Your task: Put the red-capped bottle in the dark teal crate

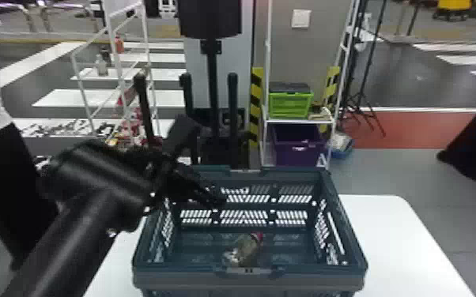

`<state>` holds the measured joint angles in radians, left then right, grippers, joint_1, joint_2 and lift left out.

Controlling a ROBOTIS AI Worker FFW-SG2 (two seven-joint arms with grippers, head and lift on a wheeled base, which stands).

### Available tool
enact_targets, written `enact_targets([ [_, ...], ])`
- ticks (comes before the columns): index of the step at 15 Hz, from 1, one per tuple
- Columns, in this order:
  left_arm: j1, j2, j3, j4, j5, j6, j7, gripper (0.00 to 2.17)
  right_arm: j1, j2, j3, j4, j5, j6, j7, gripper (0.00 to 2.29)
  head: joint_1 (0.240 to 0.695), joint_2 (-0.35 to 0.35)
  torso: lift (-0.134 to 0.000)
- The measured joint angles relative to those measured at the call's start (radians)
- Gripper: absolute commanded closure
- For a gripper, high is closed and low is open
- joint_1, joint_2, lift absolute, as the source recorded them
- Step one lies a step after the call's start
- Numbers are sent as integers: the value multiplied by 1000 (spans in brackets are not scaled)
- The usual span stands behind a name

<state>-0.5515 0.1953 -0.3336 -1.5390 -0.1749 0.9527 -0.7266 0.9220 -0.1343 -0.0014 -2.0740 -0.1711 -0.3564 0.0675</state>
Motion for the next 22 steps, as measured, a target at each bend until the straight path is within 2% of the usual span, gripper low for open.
enact_targets([
  [2, 140, -4, 146, -202, 63, 39, 94, 29, 1, -8, 0, -6, -2, 4, 0, 151, 499, 0, 0],
  [6, 487, -12, 385, -603, 215, 71, 332, 33, 0, -36, 0, -13, -14, 14, 0, 151, 499, 0, 0],
  [8, 694, -29, 478, -771, 276, -66, 461, 33, -9, -53, 2, -10, -26, 23, 0, 151, 499, 0, 0],
  [11, 957, -96, 537, -898, 304, -326, 581, 33, -24, -70, 11, -3, -36, 41, 0, 151, 499, 0, 0],
  [13, 1097, -121, 518, -877, 310, -549, 632, 36, -35, -80, 18, 0, -40, 52, 0, 151, 499, 0, 0],
  [15, 1210, -162, 476, -766, 307, -843, 644, 36, -41, -90, 21, 2, -44, 59, -2, 151, 499, 0, 0],
  [17, 1273, -187, 425, -638, 297, -1081, 667, 36, -43, -98, 23, 4, -45, 62, -5, 151, 499, 0, 0],
  [20, 1322, -192, 336, -482, 260, -1313, 738, 36, -43, -111, 31, 5, -45, 64, -5, 151, 499, 0, 0],
  [22, 1331, -192, 303, -426, 243, -1356, 754, 36, -44, -118, 39, 5, -45, 62, -5, 151, 499, 0, 0],
])
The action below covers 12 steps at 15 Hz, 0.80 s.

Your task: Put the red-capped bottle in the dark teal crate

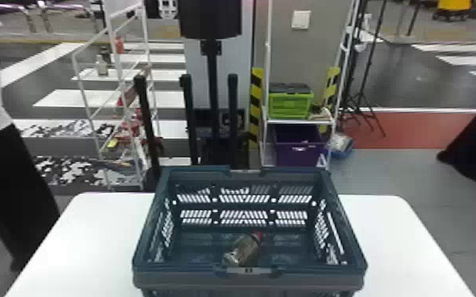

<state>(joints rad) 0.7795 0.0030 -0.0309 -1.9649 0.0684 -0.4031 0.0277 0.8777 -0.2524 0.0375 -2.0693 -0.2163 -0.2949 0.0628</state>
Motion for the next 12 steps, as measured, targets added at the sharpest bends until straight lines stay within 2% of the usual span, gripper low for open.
enact_targets([
  [4, 9, 2, -25, 32, -22, -6, 33, 36, 2, -8, 10, 0, 0, -7, -1, 151, 499, 0, 0],
  [12, 18, 13, -30, 23, -25, 15, 61, 33, 7, -6, 20, -8, 2, -16, -5, 151, 499, 0, 0],
])
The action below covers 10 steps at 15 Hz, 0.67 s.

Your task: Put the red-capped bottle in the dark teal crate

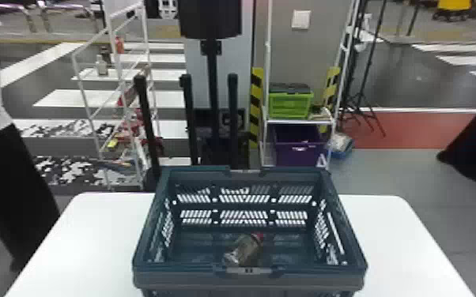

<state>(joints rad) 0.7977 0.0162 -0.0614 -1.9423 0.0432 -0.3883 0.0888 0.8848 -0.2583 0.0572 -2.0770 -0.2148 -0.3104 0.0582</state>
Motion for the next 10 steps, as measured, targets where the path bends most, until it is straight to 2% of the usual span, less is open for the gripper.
enact_targets([
  [10, -7, 11, -13, -8, 0, 10, 16, 33, -2, 8, -4, 9, 2, 0, 0, 151, 499, 0, 0],
])
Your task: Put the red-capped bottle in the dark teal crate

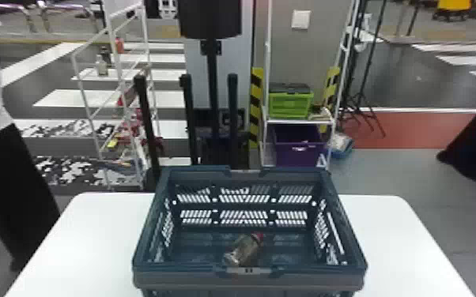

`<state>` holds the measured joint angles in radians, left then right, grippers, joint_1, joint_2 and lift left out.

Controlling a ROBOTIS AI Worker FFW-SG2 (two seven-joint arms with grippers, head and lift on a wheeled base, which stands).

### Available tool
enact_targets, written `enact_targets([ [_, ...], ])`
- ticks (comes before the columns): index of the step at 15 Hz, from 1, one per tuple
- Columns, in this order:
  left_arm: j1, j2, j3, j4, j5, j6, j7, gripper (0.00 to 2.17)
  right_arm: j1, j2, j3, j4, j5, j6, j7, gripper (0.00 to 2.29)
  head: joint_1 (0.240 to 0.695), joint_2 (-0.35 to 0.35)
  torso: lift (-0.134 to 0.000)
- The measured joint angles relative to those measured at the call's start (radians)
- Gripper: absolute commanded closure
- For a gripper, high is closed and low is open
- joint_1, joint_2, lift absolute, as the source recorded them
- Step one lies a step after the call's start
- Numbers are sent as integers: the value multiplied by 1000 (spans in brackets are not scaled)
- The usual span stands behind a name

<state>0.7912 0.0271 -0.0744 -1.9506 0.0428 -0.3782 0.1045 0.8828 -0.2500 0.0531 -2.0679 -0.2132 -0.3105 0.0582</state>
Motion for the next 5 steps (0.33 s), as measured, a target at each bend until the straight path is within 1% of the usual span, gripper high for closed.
enact_targets([
  [5, -7, -1, -5, 7, -1, 2, 6, 33, -2, -2, -2, 2, 0, 2, 0, 151, 499, 0, 0],
])
